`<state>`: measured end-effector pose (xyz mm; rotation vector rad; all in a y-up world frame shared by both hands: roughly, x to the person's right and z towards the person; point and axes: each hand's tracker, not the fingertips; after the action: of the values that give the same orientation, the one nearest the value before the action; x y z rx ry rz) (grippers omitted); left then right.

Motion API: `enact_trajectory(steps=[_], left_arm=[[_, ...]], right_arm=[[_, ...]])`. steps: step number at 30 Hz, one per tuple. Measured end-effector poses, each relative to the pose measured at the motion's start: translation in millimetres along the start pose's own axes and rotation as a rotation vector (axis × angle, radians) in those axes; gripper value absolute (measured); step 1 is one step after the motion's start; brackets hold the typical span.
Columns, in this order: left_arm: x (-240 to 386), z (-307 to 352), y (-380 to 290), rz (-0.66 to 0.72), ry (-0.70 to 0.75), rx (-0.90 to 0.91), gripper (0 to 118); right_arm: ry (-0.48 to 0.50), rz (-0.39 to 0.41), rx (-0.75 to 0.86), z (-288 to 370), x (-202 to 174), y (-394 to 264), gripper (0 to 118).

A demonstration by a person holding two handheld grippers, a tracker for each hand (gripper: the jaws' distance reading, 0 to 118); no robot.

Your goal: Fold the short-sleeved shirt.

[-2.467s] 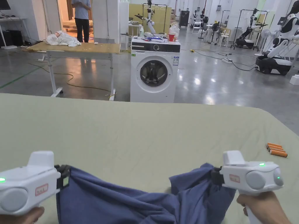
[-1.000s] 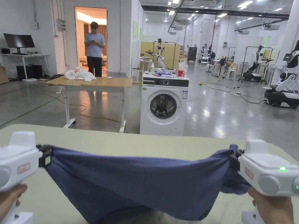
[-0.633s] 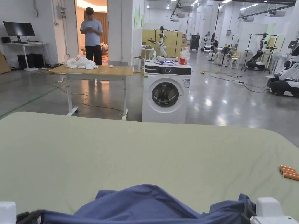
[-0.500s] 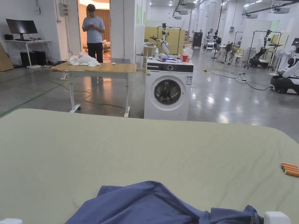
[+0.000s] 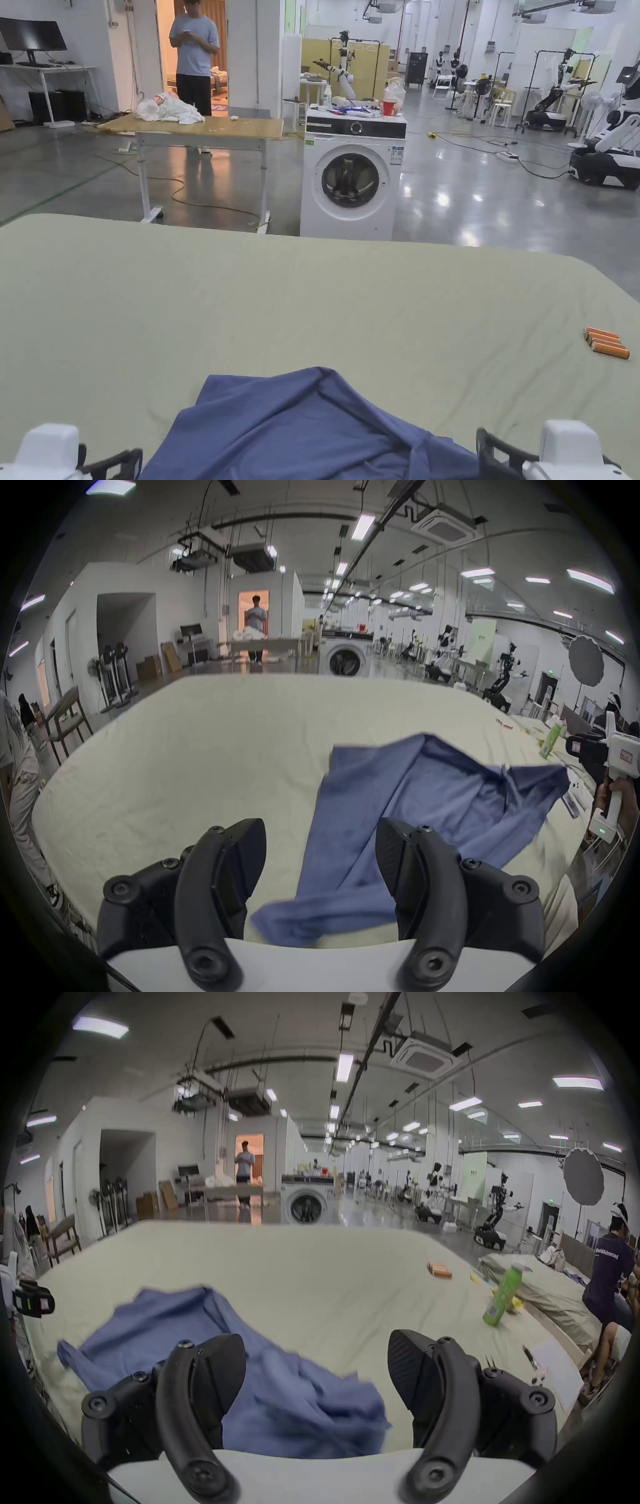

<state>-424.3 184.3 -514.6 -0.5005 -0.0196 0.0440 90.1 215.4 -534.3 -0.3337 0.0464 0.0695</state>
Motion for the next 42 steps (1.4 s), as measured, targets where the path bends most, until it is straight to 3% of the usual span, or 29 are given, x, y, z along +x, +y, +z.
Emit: enact_trajectory(steps=[9,11,13,15,16,24,32,33,35,38,40,42], left_arm=[[52,9,58,-0.034,0.062,0.275,64],[60,13,64,-0.031,0.069,0.326,48],[67,16,67,-0.032,0.073,0.352,21],[73,18,68,-0.033,0.069,0.363,3],[76,19,68,-0.031,0.067,0.366,0],[62,-20,73,-0.031,0.065,0.254,0],[17,-161,111,0.014,0.001,-0.113,0],[16,-181,116,0.015,-0.034,-0.174,3],[14,-217,117,0.016,-0.054,-0.264,25],[19,-256,115,0.02,-0.048,-0.363,38],[22,-278,110,0.022,-0.06,-0.408,75],[31,-293,104,0.018,-0.061,-0.441,86]], right_arm=[[-0.047,-0.028,0.258,8,-43,55,84],[-0.045,-0.024,0.291,10,-51,61,57],[-0.056,-0.01,0.32,12,-58,63,5],[-0.038,-0.009,0.323,11,-63,63,4],[-0.021,-0.014,0.321,11,-64,64,3],[0.007,-0.038,0.246,-9,-62,52,0],[0.001,-0.022,0.116,-34,-43,27,0],[-0.005,-0.022,0.102,-36,-39,23,0],[-0.02,-0.016,0.066,-39,-31,14,0],[-0.052,-0.015,0.018,-42,-15,1,0],[-0.073,-0.017,-0.017,-41,-5,-6,0],[-0.097,-0.03,-0.048,-43,7,-12,0]])
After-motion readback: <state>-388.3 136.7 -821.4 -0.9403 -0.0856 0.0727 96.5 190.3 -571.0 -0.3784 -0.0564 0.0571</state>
